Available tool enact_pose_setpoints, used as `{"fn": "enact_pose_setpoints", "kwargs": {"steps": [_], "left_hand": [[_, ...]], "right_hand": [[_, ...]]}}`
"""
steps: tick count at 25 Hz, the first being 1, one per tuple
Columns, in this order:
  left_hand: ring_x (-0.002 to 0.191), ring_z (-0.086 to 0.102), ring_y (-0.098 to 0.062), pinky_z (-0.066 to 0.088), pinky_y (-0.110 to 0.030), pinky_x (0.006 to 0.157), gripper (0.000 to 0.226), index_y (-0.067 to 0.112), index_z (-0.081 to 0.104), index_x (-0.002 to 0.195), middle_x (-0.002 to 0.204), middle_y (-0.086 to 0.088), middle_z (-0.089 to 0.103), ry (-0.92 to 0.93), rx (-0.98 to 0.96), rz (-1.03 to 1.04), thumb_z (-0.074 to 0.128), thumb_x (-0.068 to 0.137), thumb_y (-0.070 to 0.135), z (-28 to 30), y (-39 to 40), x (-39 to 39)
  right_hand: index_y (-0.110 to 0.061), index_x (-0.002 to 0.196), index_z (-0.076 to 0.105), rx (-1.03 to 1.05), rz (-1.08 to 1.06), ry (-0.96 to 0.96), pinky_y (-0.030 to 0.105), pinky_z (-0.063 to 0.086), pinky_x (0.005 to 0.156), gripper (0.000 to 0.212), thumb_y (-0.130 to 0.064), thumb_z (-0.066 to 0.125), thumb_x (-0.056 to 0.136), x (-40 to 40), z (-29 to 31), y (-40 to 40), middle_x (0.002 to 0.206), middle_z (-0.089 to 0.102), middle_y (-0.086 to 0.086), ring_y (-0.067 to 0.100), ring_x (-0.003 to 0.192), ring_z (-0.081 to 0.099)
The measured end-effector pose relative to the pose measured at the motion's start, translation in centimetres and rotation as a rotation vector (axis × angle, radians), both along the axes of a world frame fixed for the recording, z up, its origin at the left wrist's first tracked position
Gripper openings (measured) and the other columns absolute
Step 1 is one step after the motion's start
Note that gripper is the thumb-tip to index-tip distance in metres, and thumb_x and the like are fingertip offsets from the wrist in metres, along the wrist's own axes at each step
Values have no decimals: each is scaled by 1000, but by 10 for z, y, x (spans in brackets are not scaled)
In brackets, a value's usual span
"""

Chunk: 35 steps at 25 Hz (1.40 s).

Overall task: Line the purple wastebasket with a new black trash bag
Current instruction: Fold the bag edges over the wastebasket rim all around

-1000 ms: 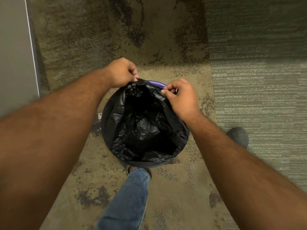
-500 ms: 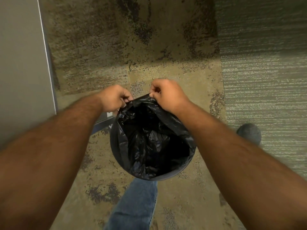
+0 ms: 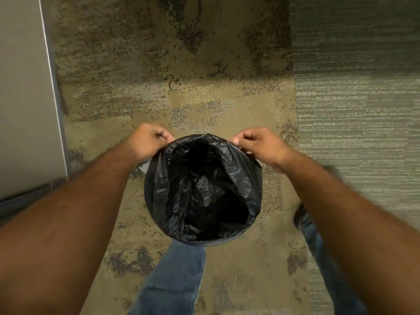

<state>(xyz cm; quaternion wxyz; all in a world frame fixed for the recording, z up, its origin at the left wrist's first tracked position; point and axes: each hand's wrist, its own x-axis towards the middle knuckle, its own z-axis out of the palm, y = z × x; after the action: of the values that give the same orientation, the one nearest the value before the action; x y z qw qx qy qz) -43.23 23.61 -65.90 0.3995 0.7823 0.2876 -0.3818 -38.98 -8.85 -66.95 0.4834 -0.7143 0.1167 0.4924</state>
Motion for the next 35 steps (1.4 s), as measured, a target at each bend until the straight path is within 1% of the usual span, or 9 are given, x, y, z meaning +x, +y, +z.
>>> {"fn": "enact_pose_setpoints", "kwargs": {"steps": [7, 15, 18, 21, 24, 26, 30, 33, 35], "left_hand": [[95, 69, -25, 58, -47, 95, 18, 7, 76, 113, 104, -17, 77, -291, 118, 376, 66, 103, 18, 15, 3, -103], [96, 68, -5, 49, -11, 92, 20, 5, 82, 112, 103, 4, 76, -585, 437, 276, 71, 97, 13, 13, -14, -125], [88, 68, -14, 48, -22, 80, 18, 8, 80, 100, 96, -3, 78, -594, 504, 206, 65, 100, 17, 9, -7, -122], [77, 64, -19, 44, -28, 72, 16, 8, 75, 96, 85, -6, 72, -453, 434, 193, 62, 102, 16, 1, -2, -115], [67, 63, -10, 48, -27, 69, 20, 9, 74, 95, 79, -2, 71, -270, 136, 622, 59, 106, 17, -8, 1, -115], [74, 71, -9, 56, -26, 70, 20, 12, 77, 104, 90, -1, 78, -223, -58, 906, 60, 106, 22, -6, 2, -125], [104, 75, -25, 59, -36, 95, 22, 7, 78, 115, 114, -14, 80, -270, -92, 957, 76, 94, 10, -2, -5, -149], [94, 79, -23, 64, -34, 81, 15, 8, 80, 108, 104, -11, 83, -238, -181, 1153, 75, 94, 12, -5, -9, -159], [85, 80, -19, 64, -31, 71, 11, 9, 80, 103, 98, -10, 84, -203, -270, 1229, 71, 98, 13, -8, -7, -159]], "right_hand": [[-24, 109, 82, 24, -328, 89, 38, 59, 91, 19, -32, 65, 106, -85, 18, -60, 111, 83, -1, 10, 99, 75], [-9, 99, 78, -26, -393, 116, 30, 57, 67, 20, -11, 61, 108, -77, -15, -37, 86, 81, 5, 14, 73, 70], [-2, 92, 75, -123, -289, 130, 26, 56, 52, 20, -6, 62, 107, -72, -28, -27, 73, 78, 6, 16, 61, 69], [0, 85, 74, -245, -161, 157, 27, 57, 56, 19, 0, 65, 102, -69, -39, -21, 71, 76, 9, 19, 61, 66], [-10, 76, 68, -321, -81, 113, 38, 53, 75, 29, -9, 63, 105, -54, -38, -18, 76, 69, 10, 23, 74, 61], [-10, 89, 73, -281, -196, 49, 42, 55, 85, 23, -22, 63, 107, -40, -25, -10, 94, 75, 9, 26, 87, 67], [-23, 99, 77, -200, -243, -205, 35, 57, 81, 18, -38, 68, 102, -22, 14, 12, 102, 79, 1, 12, 92, 72], [-28, 98, 80, -173, -115, -303, 29, 57, 76, 17, -41, 70, 101, -21, 33, 30, 94, 80, -6, 1, 86, 73], [-26, 99, 81, -171, -76, -281, 36, 61, 86, 23, -41, 65, 104, -21, 34, 43, 98, 81, -2, 16, 96, 77]]}}
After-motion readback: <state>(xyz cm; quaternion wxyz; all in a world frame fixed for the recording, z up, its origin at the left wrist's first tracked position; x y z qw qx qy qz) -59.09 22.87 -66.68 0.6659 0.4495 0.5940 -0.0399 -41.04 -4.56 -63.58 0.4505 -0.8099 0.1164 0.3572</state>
